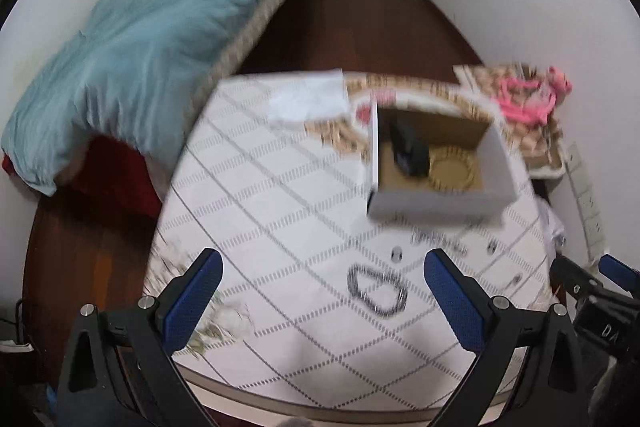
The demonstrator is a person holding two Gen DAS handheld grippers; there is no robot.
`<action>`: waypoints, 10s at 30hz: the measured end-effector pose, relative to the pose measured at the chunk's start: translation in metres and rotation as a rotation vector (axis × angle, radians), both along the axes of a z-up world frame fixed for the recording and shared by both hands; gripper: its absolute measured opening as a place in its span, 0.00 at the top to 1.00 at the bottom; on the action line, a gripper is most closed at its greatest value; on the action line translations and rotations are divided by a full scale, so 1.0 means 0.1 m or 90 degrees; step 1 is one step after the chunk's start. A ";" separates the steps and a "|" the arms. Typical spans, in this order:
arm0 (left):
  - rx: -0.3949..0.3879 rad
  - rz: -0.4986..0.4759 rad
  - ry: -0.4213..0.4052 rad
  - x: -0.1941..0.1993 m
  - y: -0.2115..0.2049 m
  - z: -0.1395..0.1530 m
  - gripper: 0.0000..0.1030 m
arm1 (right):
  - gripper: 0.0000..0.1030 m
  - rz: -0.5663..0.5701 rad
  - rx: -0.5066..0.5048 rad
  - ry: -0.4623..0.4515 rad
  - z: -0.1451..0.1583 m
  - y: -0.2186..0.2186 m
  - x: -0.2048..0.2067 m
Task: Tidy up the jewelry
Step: 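Grasp the silver chain bracelet with left gripper while right gripper approaches the silver necklace, then close right gripper on the silver necklace, then carry chain bracelet and necklace into the white box and release both, then grasp a black ring with right gripper while left gripper grasps another black ring, then carry both black rings over the white box and lower them inside, then open both grippers to drop the rings and withdraw from the box, then grasp the small gold earring with left gripper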
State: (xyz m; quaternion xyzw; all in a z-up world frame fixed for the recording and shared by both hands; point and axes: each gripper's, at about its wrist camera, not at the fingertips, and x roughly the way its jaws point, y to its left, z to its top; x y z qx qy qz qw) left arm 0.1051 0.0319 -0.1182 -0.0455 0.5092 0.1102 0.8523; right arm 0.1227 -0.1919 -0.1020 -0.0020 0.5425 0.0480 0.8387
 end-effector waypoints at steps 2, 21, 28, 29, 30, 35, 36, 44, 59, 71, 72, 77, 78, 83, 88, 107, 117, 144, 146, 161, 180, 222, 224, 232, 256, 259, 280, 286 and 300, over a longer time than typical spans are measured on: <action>-0.002 -0.007 0.027 -0.02 -0.04 -0.23 0.00 | 0.07 -0.010 0.005 0.027 -0.24 -0.06 -0.03; -0.032 -0.137 0.119 0.07 -0.75 -1.18 0.48 | 0.24 -0.069 0.032 0.096 -1.18 -0.56 -0.05; -0.033 -0.155 0.090 0.02 -0.75 -1.19 0.91 | 0.25 -0.070 0.067 0.096 -1.22 -0.61 -0.07; -0.037 -0.152 0.088 0.00 -0.73 -1.18 0.91 | 0.25 -0.066 0.072 0.095 -1.22 -0.59 -0.07; -0.043 -0.147 0.086 -0.03 -0.69 -1.18 0.91 | 0.26 -0.058 0.080 0.093 -1.21 -0.55 -0.08; -0.063 -0.121 0.066 -0.15 -0.45 -1.06 0.92 | 0.31 -0.013 0.101 0.077 -1.20 -0.28 -0.06; -0.068 -0.116 0.062 -0.18 -0.41 -1.03 0.92 | 0.35 -0.001 0.104 0.074 -1.21 -0.20 -0.05; -0.091 -0.095 0.049 -0.18 -0.17 -0.91 0.92 | 0.62 0.067 0.010 0.030 -1.34 0.35 0.00; -0.148 -0.132 -0.038 -0.03 -0.14 -0.06 0.92 | 0.93 0.045 0.174 0.007 -0.58 0.06 0.11; -0.146 -0.197 -0.085 0.71 -0.32 0.48 0.92 | 0.94 0.110 0.200 -0.066 0.45 0.16 0.72; -0.146 -0.196 -0.081 0.80 -0.31 0.46 0.92 | 0.94 0.113 0.194 -0.068 0.48 0.18 0.78; -0.149 -0.184 -0.039 1.14 -0.23 0.24 0.92 | 1.00 0.114 0.172 -0.046 0.41 0.25 1.22; -0.151 -0.182 -0.030 1.18 -0.22 0.19 0.92 | 1.00 0.111 0.167 -0.039 0.36 0.26 1.32; -0.149 -0.175 0.015 1.39 -0.16 -0.10 0.92 | 1.00 0.108 0.169 -0.018 0.24 0.26 1.55; -0.167 -0.158 0.052 1.51 -0.12 -0.29 0.90 | 1.00 0.113 0.176 -0.032 0.25 0.25 1.63; -0.020 -0.063 0.019 0.91 -0.18 -0.48 0.04 | 0.43 0.010 0.184 0.037 -0.65 -0.31 0.96; 0.000 -0.018 0.053 0.40 -0.11 -0.92 0.04 | 0.43 0.057 0.063 0.021 -1.24 -0.05 0.43; -0.045 -0.058 0.055 0.38 -0.35 -1.24 0.06 | 0.88 0.047 0.024 -0.068 -1.31 -0.02 0.28; -0.044 -0.070 0.056 0.40 -0.42 -1.25 0.18 | 0.88 0.043 0.026 -0.068 -1.30 -0.03 0.27; -0.033 -0.109 0.043 0.51 -0.57 -1.23 0.83 | 0.87 0.023 0.028 -0.055 -1.34 -0.10 0.27; -0.052 -0.122 0.027 0.39 -0.67 -1.13 0.90 | 0.87 0.012 0.046 -0.071 -1.21 -0.13 0.24; -0.119 -0.079 0.010 1.74 0.05 0.03 0.32 | 0.70 0.096 0.147 0.056 -0.40 0.24 1.72; -0.097 -0.063 0.009 1.65 0.08 -0.01 0.16 | 0.52 0.094 0.116 0.042 -0.37 0.25 1.65; -0.021 -0.033 -0.004 1.25 0.03 -0.20 0.01 | 0.10 0.080 0.026 0.031 -0.48 0.26 1.33; -0.004 -0.029 -0.144 0.15 -0.23 0.78 0.01 | 0.03 0.026 -0.036 -0.146 0.59 0.04 0.24; -0.002 -0.030 -0.150 0.03 -0.24 0.87 0.01 | 0.03 0.025 -0.030 -0.168 0.77 0.01 0.07; -0.003 -0.035 -0.013 -0.11 -0.41 -0.06 0.01 | 0.04 -0.003 -0.001 -0.066 0.08 -0.23 -0.16; -0.061 -0.065 0.064 -0.08 -0.61 -0.68 0.01 | 0.23 -0.021 0.014 0.020 -0.70 -0.40 -0.12; -0.075 -0.126 0.082 0.08 -0.92 -1.03 0.44 | 0.41 -0.048 0.009 0.056 -1.24 -0.49 0.00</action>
